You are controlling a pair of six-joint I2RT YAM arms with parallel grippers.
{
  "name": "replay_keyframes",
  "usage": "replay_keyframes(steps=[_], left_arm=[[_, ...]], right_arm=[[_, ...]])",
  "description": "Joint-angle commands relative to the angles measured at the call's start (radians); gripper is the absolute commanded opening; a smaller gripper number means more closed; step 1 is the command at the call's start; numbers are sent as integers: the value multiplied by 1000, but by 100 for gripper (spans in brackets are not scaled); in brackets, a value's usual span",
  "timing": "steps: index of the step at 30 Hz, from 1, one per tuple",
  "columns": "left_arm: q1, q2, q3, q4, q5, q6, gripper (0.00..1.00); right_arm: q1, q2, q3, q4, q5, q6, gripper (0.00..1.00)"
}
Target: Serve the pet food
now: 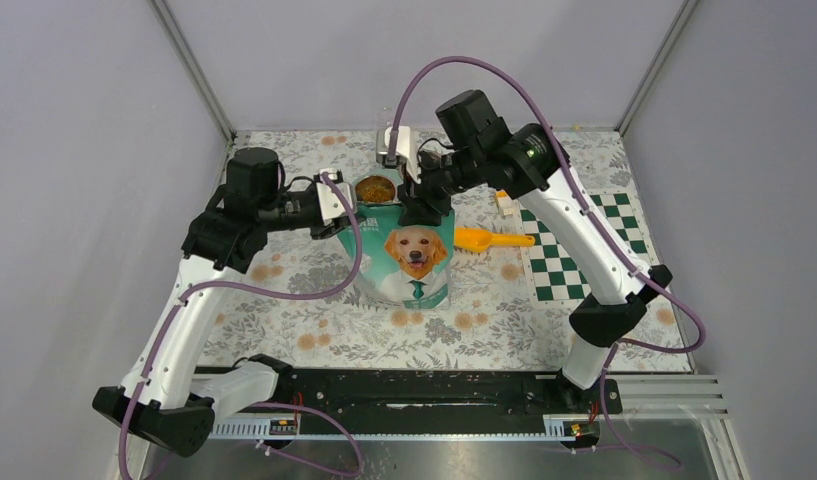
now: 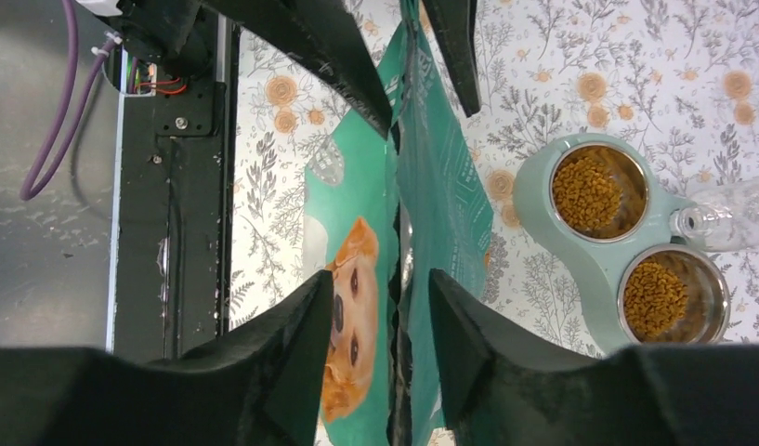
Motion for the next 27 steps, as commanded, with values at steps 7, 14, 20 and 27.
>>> replay_keyframes(steps=[7, 14, 20, 27], left_arm=[[-5, -12, 1, 41, -14, 33, 31], [-6, -21, -4, 39, -22, 43, 24], [-6, -28, -2, 40, -30, 47, 6], [-6, -41, -6, 46, -15, 44, 0]], right_arm=[[52, 7, 18, -40, 50, -94, 32], [76, 13, -1, -39, 138, -125, 34], [85, 15, -4, -19, 194, -130, 35], [85, 11, 3, -2, 240, -136, 24]])
